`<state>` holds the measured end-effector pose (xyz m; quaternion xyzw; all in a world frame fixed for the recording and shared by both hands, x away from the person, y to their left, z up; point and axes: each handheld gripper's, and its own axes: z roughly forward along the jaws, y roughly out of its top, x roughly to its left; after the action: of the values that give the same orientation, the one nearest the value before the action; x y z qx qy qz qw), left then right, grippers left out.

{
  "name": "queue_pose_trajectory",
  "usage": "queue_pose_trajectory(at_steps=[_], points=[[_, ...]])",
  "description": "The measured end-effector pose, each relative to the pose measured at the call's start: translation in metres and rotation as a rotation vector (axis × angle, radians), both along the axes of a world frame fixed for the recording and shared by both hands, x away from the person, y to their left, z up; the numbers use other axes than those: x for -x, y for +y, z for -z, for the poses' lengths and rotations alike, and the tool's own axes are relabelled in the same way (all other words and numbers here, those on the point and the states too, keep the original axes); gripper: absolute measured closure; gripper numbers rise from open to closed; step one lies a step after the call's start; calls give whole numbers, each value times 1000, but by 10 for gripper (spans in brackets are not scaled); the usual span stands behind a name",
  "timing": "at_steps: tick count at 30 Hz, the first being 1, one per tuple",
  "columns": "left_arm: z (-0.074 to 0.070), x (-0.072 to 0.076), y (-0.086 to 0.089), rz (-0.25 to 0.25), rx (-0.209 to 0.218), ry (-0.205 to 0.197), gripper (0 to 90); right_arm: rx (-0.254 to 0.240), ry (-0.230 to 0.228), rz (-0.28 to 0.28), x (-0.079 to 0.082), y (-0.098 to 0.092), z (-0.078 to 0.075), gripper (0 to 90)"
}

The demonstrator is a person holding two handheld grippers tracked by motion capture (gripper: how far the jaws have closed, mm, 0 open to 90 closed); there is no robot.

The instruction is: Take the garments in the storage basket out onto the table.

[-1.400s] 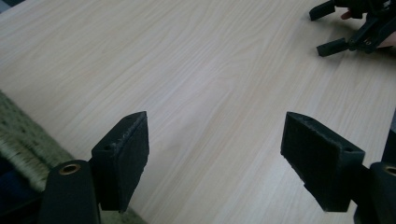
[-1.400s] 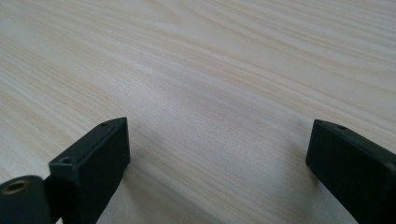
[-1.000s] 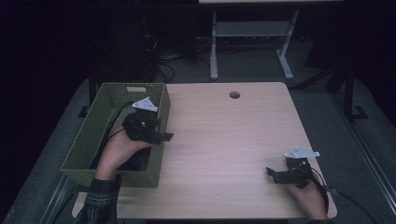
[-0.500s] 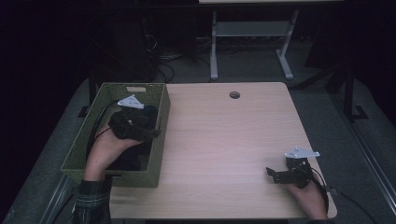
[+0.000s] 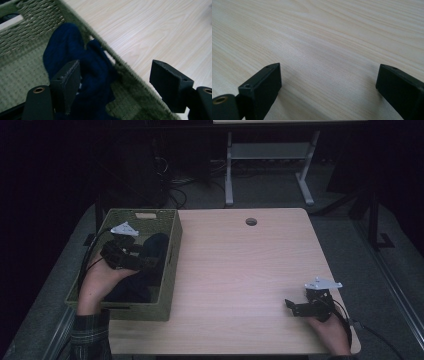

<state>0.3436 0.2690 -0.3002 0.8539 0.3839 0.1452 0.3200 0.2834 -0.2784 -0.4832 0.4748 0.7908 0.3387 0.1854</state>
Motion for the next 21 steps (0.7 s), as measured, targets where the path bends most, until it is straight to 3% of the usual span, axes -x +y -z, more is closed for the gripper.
queue_pose_trajectory(at_steps=[11, 21], points=[[9, -1, 17, -47, -20, 30, 243, 0, 0, 0, 0, 0, 0, 58], [33, -11, 22, -69, -68, 90, 212, 0, 0, 0, 0, 0, 0, 58]])
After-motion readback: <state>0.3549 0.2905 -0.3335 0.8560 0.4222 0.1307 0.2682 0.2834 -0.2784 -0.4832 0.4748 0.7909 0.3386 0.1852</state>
